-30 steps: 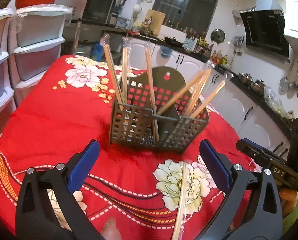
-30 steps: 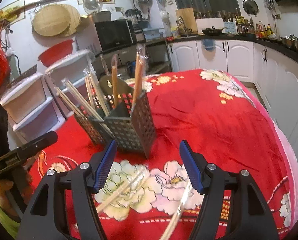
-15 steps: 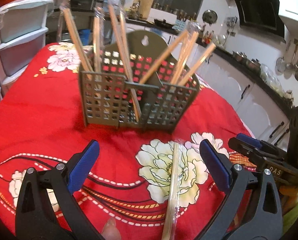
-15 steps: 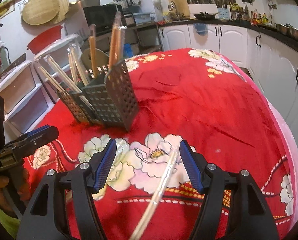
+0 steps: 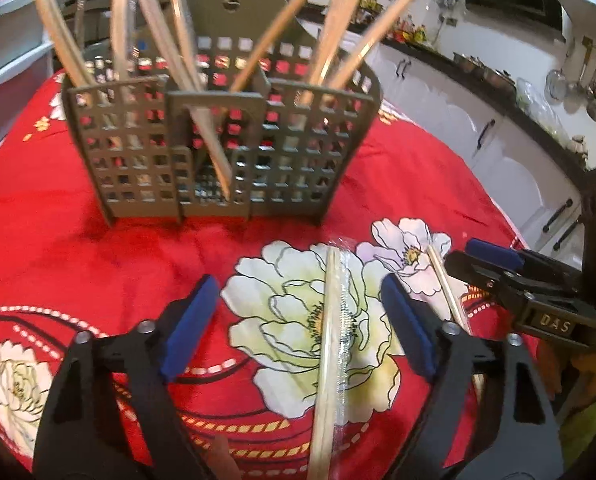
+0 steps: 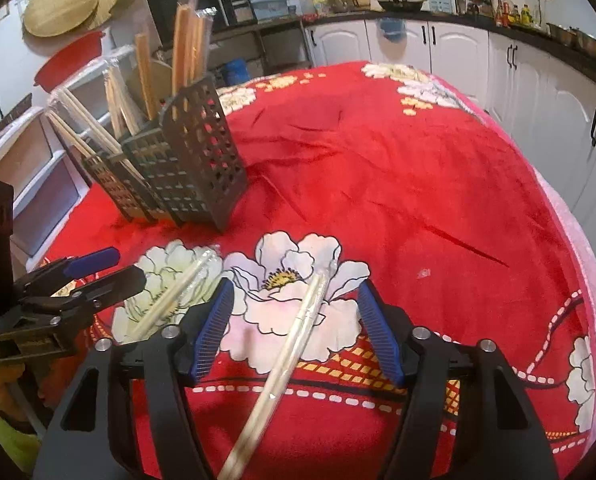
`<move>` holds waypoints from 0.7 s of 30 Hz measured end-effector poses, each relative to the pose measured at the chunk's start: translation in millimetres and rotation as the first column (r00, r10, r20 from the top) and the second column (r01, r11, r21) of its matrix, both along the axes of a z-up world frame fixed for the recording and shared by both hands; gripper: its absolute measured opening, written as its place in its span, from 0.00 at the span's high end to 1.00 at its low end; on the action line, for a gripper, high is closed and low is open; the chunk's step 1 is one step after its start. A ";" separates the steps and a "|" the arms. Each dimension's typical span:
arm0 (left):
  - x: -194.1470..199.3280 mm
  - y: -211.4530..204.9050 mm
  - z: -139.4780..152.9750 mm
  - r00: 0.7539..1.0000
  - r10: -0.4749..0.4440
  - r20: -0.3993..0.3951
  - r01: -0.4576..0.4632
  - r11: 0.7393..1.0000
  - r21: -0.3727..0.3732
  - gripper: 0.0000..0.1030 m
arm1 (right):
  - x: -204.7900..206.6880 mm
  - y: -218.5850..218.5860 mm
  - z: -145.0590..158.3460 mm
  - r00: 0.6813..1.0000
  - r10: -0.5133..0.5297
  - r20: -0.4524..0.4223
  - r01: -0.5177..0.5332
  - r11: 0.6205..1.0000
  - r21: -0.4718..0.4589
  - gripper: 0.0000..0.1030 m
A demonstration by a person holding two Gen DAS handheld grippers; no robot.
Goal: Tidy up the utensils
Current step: 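Close the left tool on a wrapped chopstick pair while the right tool grasps another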
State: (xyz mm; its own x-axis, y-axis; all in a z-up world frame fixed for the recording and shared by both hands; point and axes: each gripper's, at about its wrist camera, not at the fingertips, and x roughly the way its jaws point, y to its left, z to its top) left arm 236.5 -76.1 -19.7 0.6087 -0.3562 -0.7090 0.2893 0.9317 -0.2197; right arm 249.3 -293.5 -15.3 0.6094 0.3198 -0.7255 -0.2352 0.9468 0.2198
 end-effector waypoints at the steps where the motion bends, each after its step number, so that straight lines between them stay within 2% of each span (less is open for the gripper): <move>1: 1.7 -2.3 -2.2 1.000 -0.006 -0.007 0.006 1.000 0.003 0.40 | 3.1 0.6 -2.1 1.000 0.000 -0.010 0.000 1.000 -0.006 0.47; 3: 6.0 -6.3 -6.4 0.999 -0.022 -0.026 0.022 1.000 0.000 0.41 | 8.2 1.4 -5.7 1.000 -0.002 -0.030 0.001 1.000 -0.018 0.50; 5: 10.7 -9.3 -10.8 0.998 -0.042 -0.056 0.042 0.999 -0.017 0.50 | 16.4 2.2 -12.1 0.998 -0.007 -0.064 0.005 1.000 -0.030 0.53; 7: 14.8 -14.1 -14.9 0.996 -0.057 -0.072 0.056 0.998 -0.009 0.52 | 22.1 2.6 -18.0 0.996 -0.008 -0.085 0.006 0.999 -0.034 0.57; 12: 24.6 -24.3 -19.1 0.993 -0.079 -0.091 0.081 0.997 0.018 0.54 | 28.4 3.4 -20.9 0.997 -0.009 -0.083 0.005 0.999 -0.042 0.61; 15: 30.0 -33.2 -20.1 0.991 -0.091 -0.096 0.095 0.995 0.032 0.56 | 31.8 2.7 -21.5 0.997 -0.020 -0.074 0.016 0.998 -0.054 0.68; 18: 35.7 -44.4 -22.4 0.991 -0.103 -0.088 0.109 0.991 0.073 0.57 | 34.0 2.1 -22.1 0.997 -0.018 -0.072 0.014 0.998 -0.055 0.72; 21: 42.6 -51.6 -22.5 0.992 -0.099 -0.077 0.107 0.988 0.112 0.62 | 37.2 -0.6 -22.3 0.997 -0.025 -0.070 0.021 0.998 -0.055 0.78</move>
State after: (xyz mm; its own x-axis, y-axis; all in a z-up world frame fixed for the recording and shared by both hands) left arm 279.0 -127.7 -42.1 0.5197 -0.3277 -0.7890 0.3725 0.9180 -0.1360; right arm 286.5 -294.2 -37.6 0.5630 0.2658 -0.7826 -0.1994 0.9626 0.1835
